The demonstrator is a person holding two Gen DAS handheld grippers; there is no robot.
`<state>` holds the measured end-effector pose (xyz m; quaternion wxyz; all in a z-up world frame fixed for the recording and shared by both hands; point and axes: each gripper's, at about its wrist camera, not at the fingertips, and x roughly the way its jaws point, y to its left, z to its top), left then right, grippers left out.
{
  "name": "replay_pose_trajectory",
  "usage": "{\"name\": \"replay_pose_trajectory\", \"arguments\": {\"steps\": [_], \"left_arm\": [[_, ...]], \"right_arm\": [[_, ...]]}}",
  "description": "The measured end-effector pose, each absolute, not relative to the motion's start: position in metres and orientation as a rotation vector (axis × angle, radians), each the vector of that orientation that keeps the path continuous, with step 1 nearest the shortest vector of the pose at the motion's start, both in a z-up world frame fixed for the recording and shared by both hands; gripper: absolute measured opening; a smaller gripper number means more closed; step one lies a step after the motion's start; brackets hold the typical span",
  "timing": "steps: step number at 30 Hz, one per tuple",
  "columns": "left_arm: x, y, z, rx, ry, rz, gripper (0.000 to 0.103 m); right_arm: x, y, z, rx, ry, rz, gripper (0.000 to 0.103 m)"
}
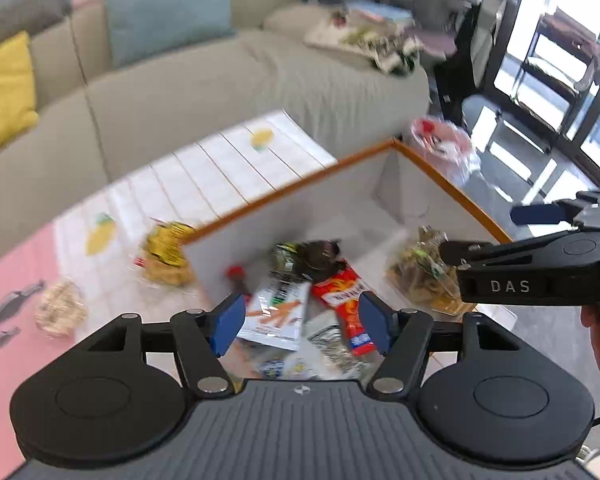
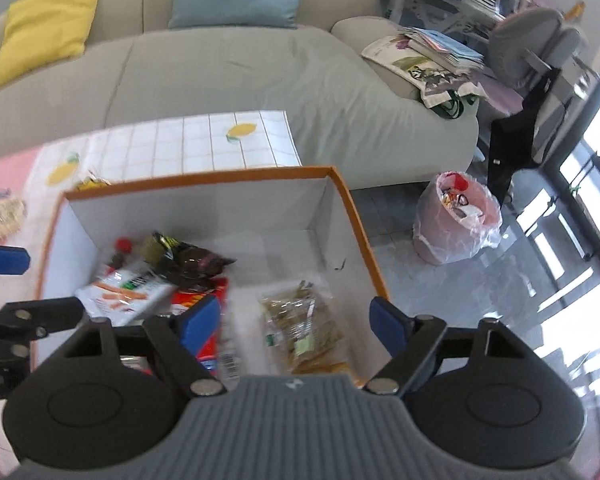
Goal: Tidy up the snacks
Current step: 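Open both grippers to drop the dark snack and nut pack into the box, then lift both tools out of the box and move toward the remaining snacks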
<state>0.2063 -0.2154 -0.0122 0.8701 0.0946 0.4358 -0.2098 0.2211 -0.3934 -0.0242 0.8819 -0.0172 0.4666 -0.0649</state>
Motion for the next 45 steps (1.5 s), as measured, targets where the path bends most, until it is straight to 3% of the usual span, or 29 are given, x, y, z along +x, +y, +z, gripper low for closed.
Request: {"name": "replay_pose_trajectory", "arguments": {"steps": [10,22,35,45], "left_arm": [[0.163,-0.147,0.012,0.191,0.771,-0.330,0.077],[0.135,-0.048,-0.021,0.108,0.793,-0.175,0.077],[0.131,0.024,-0.058,-0.046,0.830,-0.121,0.077],[0.171,0.023,-0.057,0.043,0.834,-0.202,0.077]], "right_arm": [[0.175,-0.333,-0.012,0.096,0.868,-0.089,0.083],[0.138,-0.228,-0.030,0.100,0.791,0.075,0.083],[0.136,-0.164,-0.057,-0.056,0.810,0.198,0.083],[0.188,-0.148,-0.047,-0.279,0.797,0.307,0.082]]}}
